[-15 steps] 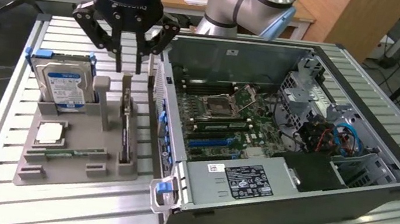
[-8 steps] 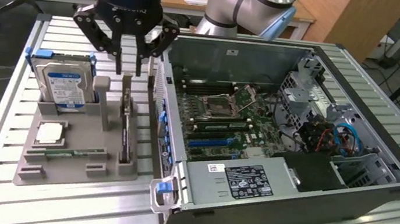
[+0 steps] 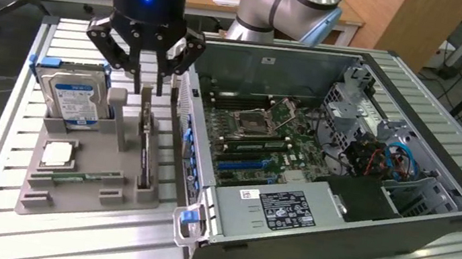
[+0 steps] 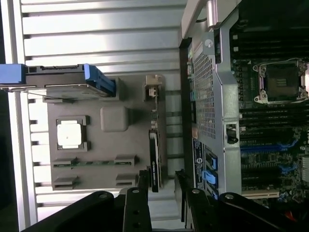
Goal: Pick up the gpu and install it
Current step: 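Pick up the gpu and move the gpu toward the slot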
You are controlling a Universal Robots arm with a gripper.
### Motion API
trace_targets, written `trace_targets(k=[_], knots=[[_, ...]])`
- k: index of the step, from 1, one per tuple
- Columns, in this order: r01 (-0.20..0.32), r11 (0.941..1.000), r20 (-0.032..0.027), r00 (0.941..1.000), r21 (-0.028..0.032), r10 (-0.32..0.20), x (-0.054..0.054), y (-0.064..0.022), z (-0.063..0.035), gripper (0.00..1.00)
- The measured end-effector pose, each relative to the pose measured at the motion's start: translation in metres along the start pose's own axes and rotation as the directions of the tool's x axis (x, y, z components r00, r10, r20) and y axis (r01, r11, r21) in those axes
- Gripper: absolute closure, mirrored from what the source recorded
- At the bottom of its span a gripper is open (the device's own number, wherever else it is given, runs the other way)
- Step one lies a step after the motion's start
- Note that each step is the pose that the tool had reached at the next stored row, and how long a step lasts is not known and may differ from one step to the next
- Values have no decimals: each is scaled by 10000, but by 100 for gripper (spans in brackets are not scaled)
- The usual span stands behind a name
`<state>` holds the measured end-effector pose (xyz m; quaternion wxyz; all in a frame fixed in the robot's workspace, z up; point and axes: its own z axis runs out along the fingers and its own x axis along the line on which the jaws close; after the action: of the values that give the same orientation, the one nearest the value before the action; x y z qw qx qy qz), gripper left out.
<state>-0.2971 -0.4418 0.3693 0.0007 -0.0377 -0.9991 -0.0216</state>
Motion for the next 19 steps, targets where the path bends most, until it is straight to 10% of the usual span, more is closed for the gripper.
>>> trace_targets(k=[19], knots=[[2, 10000, 5, 10000, -6, -2, -1, -7, 157, 57]])
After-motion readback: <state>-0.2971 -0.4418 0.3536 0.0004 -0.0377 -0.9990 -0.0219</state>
